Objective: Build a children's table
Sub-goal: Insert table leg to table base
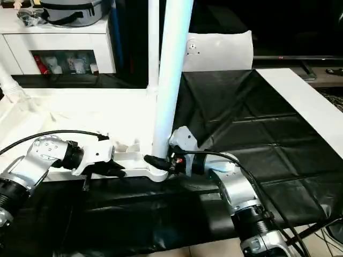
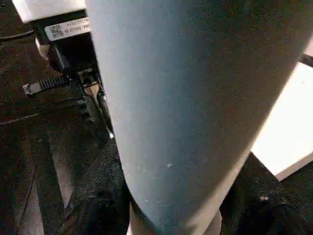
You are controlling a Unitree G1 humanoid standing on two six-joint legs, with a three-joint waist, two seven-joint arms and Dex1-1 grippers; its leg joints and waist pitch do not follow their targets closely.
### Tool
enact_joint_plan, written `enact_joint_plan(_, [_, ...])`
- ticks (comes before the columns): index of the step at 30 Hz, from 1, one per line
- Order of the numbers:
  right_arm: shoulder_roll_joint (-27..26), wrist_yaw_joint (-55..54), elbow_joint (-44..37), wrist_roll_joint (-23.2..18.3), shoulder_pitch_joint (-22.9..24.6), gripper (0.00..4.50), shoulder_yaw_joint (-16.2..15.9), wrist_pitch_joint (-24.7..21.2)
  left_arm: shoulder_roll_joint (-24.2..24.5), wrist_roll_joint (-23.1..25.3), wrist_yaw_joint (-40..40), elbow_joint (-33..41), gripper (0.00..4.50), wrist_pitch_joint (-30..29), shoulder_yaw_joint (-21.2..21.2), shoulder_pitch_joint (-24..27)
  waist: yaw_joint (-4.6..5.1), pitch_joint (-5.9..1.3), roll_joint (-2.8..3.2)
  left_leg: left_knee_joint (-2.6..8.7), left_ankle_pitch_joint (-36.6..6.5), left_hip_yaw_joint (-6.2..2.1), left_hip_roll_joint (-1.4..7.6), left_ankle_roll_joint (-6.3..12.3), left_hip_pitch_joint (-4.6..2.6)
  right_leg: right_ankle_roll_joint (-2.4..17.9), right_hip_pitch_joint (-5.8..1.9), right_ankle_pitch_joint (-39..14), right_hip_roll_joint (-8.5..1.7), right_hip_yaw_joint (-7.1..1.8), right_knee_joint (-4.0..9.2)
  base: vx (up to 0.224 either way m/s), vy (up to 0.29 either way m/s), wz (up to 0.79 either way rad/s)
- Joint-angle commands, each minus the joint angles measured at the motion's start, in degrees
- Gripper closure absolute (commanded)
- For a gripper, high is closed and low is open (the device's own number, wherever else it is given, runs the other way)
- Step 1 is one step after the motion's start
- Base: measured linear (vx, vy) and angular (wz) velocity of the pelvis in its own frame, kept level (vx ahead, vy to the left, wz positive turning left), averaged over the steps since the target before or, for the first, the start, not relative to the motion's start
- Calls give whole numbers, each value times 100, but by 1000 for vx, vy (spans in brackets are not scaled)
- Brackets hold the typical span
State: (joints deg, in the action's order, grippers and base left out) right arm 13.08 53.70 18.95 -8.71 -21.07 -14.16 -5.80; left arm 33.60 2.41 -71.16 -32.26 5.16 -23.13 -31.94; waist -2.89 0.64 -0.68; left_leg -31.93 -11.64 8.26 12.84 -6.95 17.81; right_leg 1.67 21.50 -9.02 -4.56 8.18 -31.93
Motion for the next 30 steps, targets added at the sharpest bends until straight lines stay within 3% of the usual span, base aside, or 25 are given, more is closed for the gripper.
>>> enact_joint_plan(1, [-133, 54, 561, 265, 274, 261, -552, -284, 96, 139, 322, 47, 450, -195, 193, 27, 1, -154, 100, 394, -1824, 50, 46, 107, 74, 518, -203, -2629, -388, -337, 418, 0, 0, 0])
enact_joint_plan(4, [-328, -508, 794, 328, 122, 261, -296, -231, 173, -107, 476, 632, 450, -685, 442, 396, 54, -141, 94, 405, -1986, 30, 45, 33, 77, 446, -192, -2898, -397, -327, 420, 0, 0, 0])
enact_joint_plan(6, [-576, -1015, 953, 276, -21, 261, -40, -270, 175, -350, 835, 1485, 450, -1404, 771, 927, 150, -124, 81, 424, -2074, -5, 44, 7, 139, 403, -208, -3082, -396, -310, 424, 0, 0, 0])
enact_joint_plan(7, [-614, -1081, 968, 267, -40, 261, -8, -281, 165, -375, 901, 1617, 450, -1516, 815, 1009, 167, -133, 91, 414, -2117, -9, 48, -17, 129, 390, -202, -3115, -400, -306, 414, 0, 0, 0])
enact_joint_plan(8, [-724, -1282, 1015, 264, -94, 261, 75, -290, 101, -417, 1132, 2007, 450, -1845, 947, 1252, 209, -122, 93, 393, -2208, 2, 29, 11, 80, 362, -147, -3214, -375, -304, 453, 0, 0, 0])
enact_joint_plan(10, [-880, -1560, 1090, 283, -164, 261, 170, -275, -45, -411, 1505, 2556, 450, -2318, 1109, 1593, 287, -105, 105, 415, -2276, -25, 40, 16, 127, 389, -171, -3199, -365, -303, 436, 0, 0, 0])
enact_joint_plan(12, [-1018, -1769, 1151, 262, -216, 261, 255, -292, -236, -320, 1813, 3029, 450, -2740, 1188, 1874, 395, -96, 98, 400, -2401, -26, 25, 41, 111, 418, -138, -3192, -334, -306, 452, 0, 0, 0])
enact_joint_plan(13, [-1103, -1908, 1205, 248, -256, 261, 298, -289, -397, -216, 2055, 3331, 450, -3017, 1215, 2034, 406, -88, 53, 393, -2368, -19, 6, 89, 126, 396, -134, -3240, -320, -303, 471, 0, 0, 0])
enact_joint_plan(14, [-1177, -2026, 1269, 255, -298, 261, 319, -238, -573, -118, 2268, 3584, 450, -3273, 1202, 2160, 395, -101, 85, 385, -2313, -14, 6, 109, 113, 428, -123, -3181, -328, -330, 468, 0, 0, 0])
enact_joint_plan(15, [-1283, -2223, 1375, 273, -364, 261, 364, -180, -856, 3, 2594, 3896, 450, -3616, 1144, 2281, 400, -93, 39, 383, -2287, -3, 6, 144, 121, 426, -111, -3197, -322, -337, 462, 0, 0, 0])
enact_joint_plan(16, [-1349, -2350, 1451, 288, -409, 261, 393, -139, -1019, 57, 2807, 4109, 450, -3858, 1094, 2350, 405, -89, 65, 394, -2303, -4, 32, 125, 115, 454, -108, -3170, -331, -346, 454, 0, 0, 0])
enact_joint_plan(17, [-1412, -2446, 1509, 282, -450, 261, 424, -123, -1197, 111, 2987, 4204, 450, -4021, 1010, 2343, 393, -75, 13, 370, -2306, 13, 11, 157, 94, 398, -75, -3296, -321, -328, 500, 0, 0, 0])
enact_joint_plan(19, [-1482, -2533, 1575, 269, -498, 261, 455, -118, -1354, 152, 3168, 4288, 450, -4199, 925, 2310, 393, -69, -2, 350, -2339, 23, -24, 188, 89, 269, -58, -3509, -305, -307, 544, 0, 0, 0])
enact_joint_plan(23, [-1629, -2819, 1697, 277, -578, 261, 565, -169, -1604, 340, 3448, 4099, 450, -4247, 715, 2004, 405, -53, -9, 328, -2548, -3, -65, 204, 74, -28, -22, -3776, -280, -246, 633, 0, 0, 0])
enact_joint_plan(24, [-1646, -2859, 1714, 276, -586, 261, 578, -173, -1618, 331, 3456, 4089, 450, -4263, 711, 1975, 403, -60, 23, 322, -2578, -11, -73, 203, 66, -61, -23, -3807, -293, -238, 644, 0, 0, 0])
enact_joint_plan(26, [-1669, -2893, 1749, 286, -600, 261, 594, -163, -1623, 354, 3462, 4113, 450, -4320, 702, 1961, 415, -47, -3, 318, -2670, -25, -78, 215, 69, -118, -16, -3895, -292, -208, 675, 0, 0, 0])
enact_joint_plan(30, [-1694, -2835, 1905, 291, -683, 261, 618, -127, -1548, 436, 3444, 4148, 450, -4446, 690, 1969, 460, -39, 30, 317, -2847, -60, -81, 221, 57, -203, -37, -3971, -301, -134, 734, 0, 0, 0])
